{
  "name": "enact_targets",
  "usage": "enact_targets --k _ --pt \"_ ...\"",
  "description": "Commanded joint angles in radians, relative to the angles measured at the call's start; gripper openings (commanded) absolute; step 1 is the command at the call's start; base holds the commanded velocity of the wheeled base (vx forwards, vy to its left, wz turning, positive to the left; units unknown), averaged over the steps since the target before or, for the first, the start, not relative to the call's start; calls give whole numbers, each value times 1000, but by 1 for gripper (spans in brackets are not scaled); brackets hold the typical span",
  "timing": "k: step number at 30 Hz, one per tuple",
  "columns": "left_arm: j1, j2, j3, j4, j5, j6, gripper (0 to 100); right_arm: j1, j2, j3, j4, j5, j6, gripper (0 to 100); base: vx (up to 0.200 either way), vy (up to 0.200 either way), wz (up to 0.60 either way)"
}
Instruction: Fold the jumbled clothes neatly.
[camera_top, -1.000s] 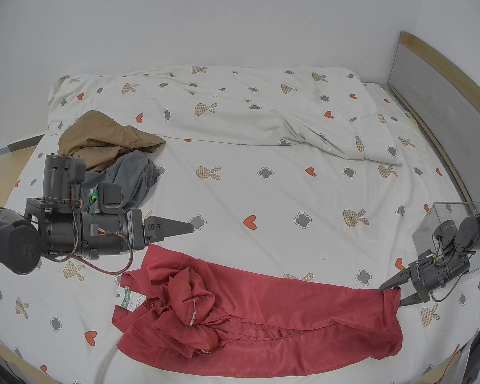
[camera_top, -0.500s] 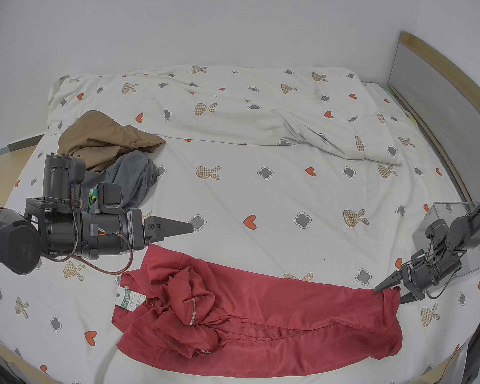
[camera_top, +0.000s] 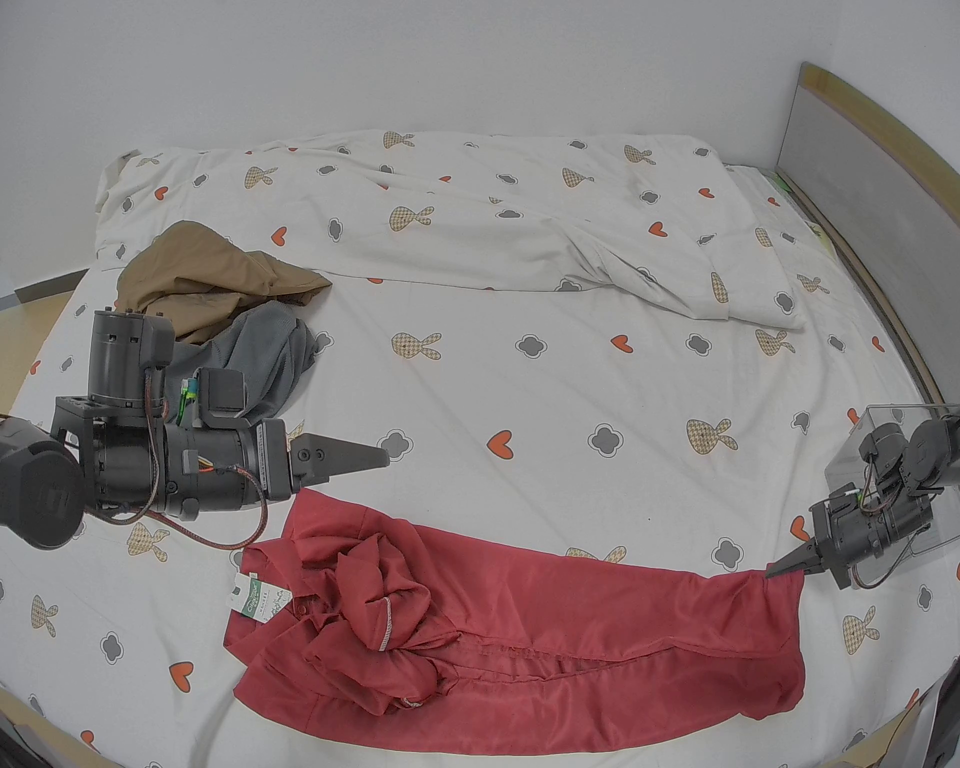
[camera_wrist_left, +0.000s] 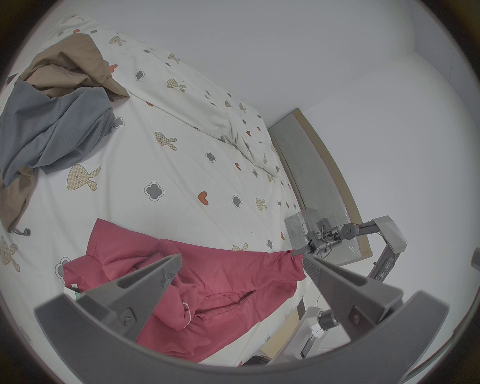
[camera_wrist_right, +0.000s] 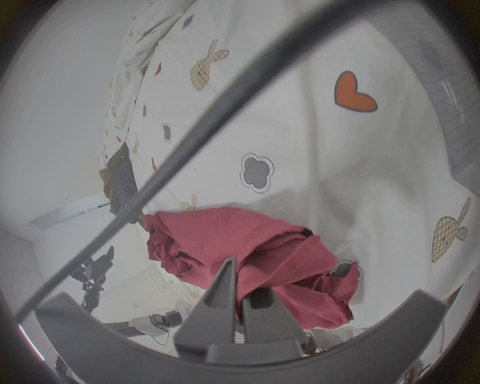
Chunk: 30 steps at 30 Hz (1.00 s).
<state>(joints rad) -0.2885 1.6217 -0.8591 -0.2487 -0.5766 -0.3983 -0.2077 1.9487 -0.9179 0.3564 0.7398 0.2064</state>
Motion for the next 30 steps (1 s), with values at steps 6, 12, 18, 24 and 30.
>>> enact_targets --k 6,12,18,24,30 --pt "0 3 2 -3 0 -1 100 -24 7 -96 -7 53 99 0 0 0 0" --pt "0 4 6 -15 0 -1 100 -47 47 -144 -8 61 117 0 0 0 0" --pt "0 9 11 -21 0 -1 100 -55 55 -156 -8 62 120 0 0 0 0" --pt "0 9 12 -21 0 -1 100 -64 61 -142 3 61 108 100 0 0 0" --pt "0 24 11 -26 0 -1 100 -56 49 -75 4 58 61 100 0 0 0"
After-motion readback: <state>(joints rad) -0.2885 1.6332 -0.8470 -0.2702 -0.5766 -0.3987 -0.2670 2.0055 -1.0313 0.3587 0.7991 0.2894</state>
